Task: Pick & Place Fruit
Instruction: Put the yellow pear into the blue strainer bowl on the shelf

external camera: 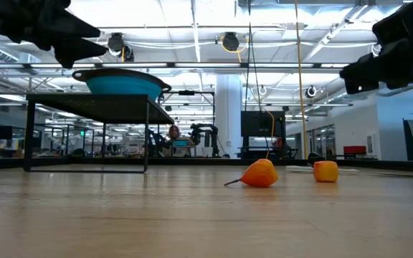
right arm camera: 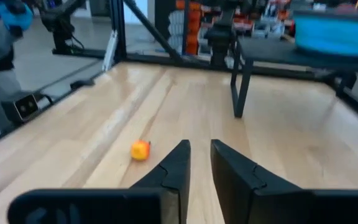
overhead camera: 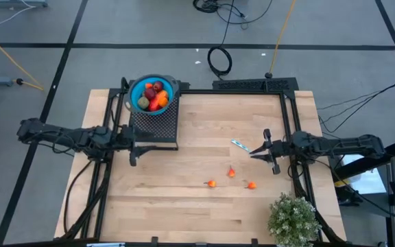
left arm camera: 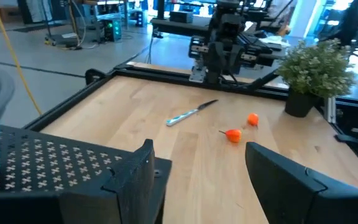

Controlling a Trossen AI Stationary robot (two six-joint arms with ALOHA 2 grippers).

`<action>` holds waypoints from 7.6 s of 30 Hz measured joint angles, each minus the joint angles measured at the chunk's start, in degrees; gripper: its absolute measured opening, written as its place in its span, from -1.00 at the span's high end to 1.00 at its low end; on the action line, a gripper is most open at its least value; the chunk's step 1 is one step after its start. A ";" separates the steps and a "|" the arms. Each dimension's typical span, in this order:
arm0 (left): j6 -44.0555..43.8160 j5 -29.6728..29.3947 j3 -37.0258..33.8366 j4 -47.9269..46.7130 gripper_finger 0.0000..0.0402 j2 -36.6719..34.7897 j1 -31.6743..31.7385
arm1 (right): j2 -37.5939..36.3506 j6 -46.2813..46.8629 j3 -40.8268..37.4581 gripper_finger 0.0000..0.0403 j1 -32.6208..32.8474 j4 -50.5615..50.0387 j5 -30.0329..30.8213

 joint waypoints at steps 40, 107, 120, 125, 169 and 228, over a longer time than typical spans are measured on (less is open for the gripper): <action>2.08 -0.19 -7.27 -0.82 -0.25 -10.83 -7.21 | 43.32 -5.69 17.97 0.63 23.36 1.28 18.43; 2.56 -0.20 -7.27 -0.05 -0.25 -10.83 -7.82 | 72.78 -31.58 32.72 -0.27 10.32 -10.95 5.93; 2.68 -0.19 -7.27 0.05 -0.25 -10.81 -7.82 | 74.03 -31.56 32.92 -0.07 7.97 -12.00 5.07; 2.67 -0.19 -7.27 0.04 -0.25 -10.81 -7.82 | 74.08 -31.56 32.87 0.11 7.76 -11.84 5.94; 2.39 -0.02 -7.27 0.42 -0.25 -10.81 -7.82 | 55.94 3.31 32.74 0.58 2.79 13.36 -36.97; 2.45 1.52 -7.27 0.39 -0.25 -10.81 -7.83 | 56.25 5.90 32.79 0.58 2.14 16.18 -33.83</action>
